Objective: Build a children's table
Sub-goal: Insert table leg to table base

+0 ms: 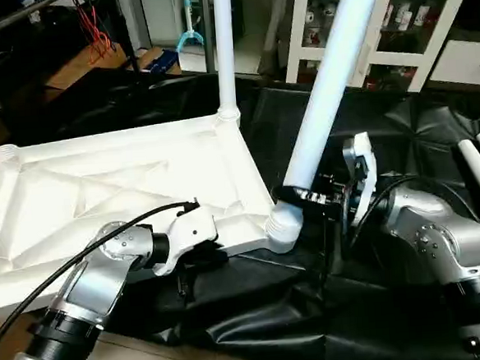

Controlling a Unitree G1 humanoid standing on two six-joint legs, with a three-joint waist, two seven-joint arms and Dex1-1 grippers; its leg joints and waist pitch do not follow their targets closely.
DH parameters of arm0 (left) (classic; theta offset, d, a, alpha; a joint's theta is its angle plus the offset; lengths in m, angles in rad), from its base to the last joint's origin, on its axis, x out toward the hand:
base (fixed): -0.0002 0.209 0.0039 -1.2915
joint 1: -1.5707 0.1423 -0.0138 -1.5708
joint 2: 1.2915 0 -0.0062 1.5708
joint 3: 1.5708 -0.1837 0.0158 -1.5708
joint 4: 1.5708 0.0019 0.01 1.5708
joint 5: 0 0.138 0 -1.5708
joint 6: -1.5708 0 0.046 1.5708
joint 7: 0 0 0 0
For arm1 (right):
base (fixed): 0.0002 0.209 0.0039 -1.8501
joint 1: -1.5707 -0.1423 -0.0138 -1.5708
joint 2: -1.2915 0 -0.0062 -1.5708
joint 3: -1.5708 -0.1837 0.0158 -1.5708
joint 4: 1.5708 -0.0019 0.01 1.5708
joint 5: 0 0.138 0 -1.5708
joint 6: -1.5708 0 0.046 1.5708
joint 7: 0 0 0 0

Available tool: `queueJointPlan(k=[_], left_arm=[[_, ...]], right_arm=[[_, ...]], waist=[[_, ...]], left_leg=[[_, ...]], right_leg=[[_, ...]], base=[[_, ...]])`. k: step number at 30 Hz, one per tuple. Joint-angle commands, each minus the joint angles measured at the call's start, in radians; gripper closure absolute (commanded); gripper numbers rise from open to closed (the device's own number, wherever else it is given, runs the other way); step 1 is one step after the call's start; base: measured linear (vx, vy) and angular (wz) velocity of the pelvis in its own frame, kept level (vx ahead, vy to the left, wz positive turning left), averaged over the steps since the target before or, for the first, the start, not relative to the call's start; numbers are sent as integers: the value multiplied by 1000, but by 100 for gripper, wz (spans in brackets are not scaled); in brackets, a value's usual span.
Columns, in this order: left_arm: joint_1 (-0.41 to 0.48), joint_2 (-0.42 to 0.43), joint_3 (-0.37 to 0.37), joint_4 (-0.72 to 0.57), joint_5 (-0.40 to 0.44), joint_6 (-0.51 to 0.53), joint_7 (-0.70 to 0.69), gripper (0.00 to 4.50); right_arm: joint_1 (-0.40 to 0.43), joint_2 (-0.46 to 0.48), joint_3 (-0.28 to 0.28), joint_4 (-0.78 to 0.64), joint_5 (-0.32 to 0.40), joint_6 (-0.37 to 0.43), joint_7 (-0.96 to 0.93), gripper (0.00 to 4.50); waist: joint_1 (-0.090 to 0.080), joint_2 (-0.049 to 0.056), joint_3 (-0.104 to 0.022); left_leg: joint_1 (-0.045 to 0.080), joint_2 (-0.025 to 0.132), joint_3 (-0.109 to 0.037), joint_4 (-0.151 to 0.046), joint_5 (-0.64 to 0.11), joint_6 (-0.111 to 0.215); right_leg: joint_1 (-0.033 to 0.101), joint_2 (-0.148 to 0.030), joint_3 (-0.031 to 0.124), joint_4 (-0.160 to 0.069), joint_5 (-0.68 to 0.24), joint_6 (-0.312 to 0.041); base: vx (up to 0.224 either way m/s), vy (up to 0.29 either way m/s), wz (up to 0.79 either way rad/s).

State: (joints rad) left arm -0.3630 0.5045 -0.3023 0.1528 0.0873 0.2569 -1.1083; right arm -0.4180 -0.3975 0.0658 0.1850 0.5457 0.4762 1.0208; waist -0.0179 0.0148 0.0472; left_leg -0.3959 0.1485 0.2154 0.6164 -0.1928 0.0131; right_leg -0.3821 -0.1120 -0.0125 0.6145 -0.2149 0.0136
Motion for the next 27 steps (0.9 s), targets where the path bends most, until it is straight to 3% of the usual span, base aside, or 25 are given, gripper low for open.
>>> queueJointPlan(k=[1, 9, 14, 18, 22, 27], left_arm=[[21, 2, -21, 23, -20, 2, -8, 448], [20, 11, -31, 19, -26, -12, -38, 448], [15, 15, -38, 17, -31, -16, -53, 448], [13, 16, -42, 17, -29, -18, -54, 448], [10, 17, -44, 18, -29, -20, -58, 448], [10, 18, -44, 17, -28, -20, -62, 448]], right_arm=[[-15, -15, 1, 29, -24, -22, 18, 262], [-38, 25, -1, 74, -70, -107, -14, 262], [-36, 41, 22, 66, -93, -147, -3, 262], [-10, 27, 61, 48, -143, -199, 27, 262], [3, 16, 82, 46, -199, -282, 32, 262], [11, 27, 76, 42, -205, -330, 28, 262]], waist=[[1, -26, -44], [0, -26, -42], [4, -27, -44], [6, -28, -44], [6, -27, -42], [3, -25, -45]], left_leg=[[30, 78, -44, -98, -278, 16], [34, 78, -42, -102, -294, -7], [31, 78, -38, -100, -232, 25], [30, 80, -38, -100, -225, 35], [32, 82, -40, -104, -269, 13], [33, 81, -40, -104, -280, 6]], right_leg=[[3, -37, 22, -79, -259, -212], [-3, -36, 25, -82, -255, -206], [5, -35, 24, -75, -169, -229], [7, -36, 23, -75, -169, -231], [4, -37, 24, -79, -224, -218], [3, -35, 25, -79, -215, -218]], base=[[0, 0, 0], [0, 0, 0], [0, 0, 0], [0, 0, 0], [0, 0, 0], [0, 0, 0]])
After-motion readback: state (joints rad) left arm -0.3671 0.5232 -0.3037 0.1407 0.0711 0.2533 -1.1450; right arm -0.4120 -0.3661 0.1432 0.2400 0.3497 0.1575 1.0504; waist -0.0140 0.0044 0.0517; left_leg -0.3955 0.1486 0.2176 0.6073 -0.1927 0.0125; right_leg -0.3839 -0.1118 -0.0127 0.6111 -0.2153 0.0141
